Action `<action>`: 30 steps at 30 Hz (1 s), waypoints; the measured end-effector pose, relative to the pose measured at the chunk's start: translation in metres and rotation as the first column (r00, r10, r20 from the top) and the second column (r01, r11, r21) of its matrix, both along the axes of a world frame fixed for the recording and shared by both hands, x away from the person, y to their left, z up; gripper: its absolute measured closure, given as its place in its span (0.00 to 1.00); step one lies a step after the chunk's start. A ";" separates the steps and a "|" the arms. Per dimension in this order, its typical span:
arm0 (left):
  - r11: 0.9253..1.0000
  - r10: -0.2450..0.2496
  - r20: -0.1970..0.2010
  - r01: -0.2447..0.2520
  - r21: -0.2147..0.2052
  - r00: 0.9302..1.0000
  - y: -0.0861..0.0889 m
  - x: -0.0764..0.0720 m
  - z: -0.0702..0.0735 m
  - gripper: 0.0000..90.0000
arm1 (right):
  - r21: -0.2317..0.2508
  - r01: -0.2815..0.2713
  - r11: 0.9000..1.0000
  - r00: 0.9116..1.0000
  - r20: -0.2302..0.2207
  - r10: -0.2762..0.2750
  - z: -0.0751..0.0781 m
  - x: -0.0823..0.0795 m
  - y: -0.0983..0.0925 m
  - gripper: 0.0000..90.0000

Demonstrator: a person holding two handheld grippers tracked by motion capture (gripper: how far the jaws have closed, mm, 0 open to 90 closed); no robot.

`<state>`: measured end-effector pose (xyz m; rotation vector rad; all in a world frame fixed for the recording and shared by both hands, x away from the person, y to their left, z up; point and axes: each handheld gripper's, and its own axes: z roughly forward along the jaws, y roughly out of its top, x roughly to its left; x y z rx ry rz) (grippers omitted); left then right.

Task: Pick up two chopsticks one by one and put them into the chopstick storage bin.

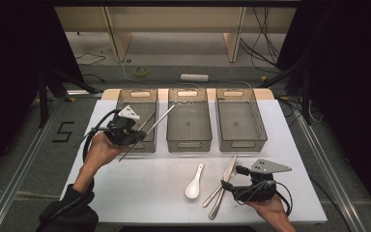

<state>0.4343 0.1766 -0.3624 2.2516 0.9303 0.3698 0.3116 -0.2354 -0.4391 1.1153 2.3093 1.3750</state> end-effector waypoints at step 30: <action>0.966 0.249 -0.023 -0.250 -0.067 0.968 0.037 0.077 0.002 0.95 | -0.006 -0.015 1.000 1.000 -0.003 0.015 -0.001 -0.001 0.003 0.24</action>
